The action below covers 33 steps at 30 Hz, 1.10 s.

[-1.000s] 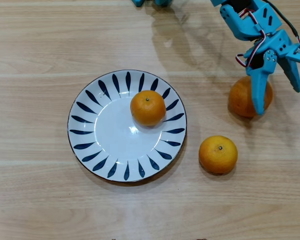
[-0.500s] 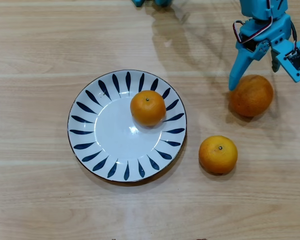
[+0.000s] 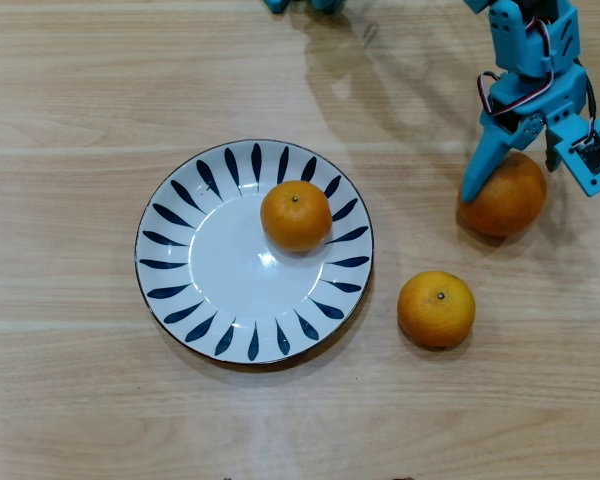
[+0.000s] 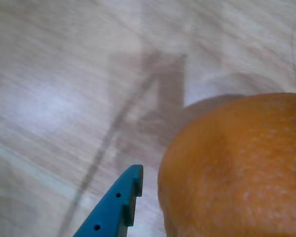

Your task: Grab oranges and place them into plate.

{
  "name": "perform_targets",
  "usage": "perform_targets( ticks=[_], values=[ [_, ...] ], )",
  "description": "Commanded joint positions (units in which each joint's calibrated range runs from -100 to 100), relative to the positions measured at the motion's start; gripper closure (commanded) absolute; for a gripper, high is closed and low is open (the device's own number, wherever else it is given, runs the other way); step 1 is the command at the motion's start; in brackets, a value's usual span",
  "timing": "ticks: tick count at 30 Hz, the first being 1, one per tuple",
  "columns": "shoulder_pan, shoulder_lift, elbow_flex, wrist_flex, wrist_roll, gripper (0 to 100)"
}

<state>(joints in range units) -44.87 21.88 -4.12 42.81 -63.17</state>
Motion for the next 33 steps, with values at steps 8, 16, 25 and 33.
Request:
perform_targets(
  ticks=[8, 16, 25, 33],
  values=[
    [2.05, 2.55, -1.81, -3.4, 0.29, 55],
    [1.97, 2.63, -1.81, -3.4, 0.18, 69],
    [1.89, 0.52, -2.27, -3.14, 1.07, 69],
    [7.77, -12.24, -1.99, -1.77, 11.94, 69]
  ],
)
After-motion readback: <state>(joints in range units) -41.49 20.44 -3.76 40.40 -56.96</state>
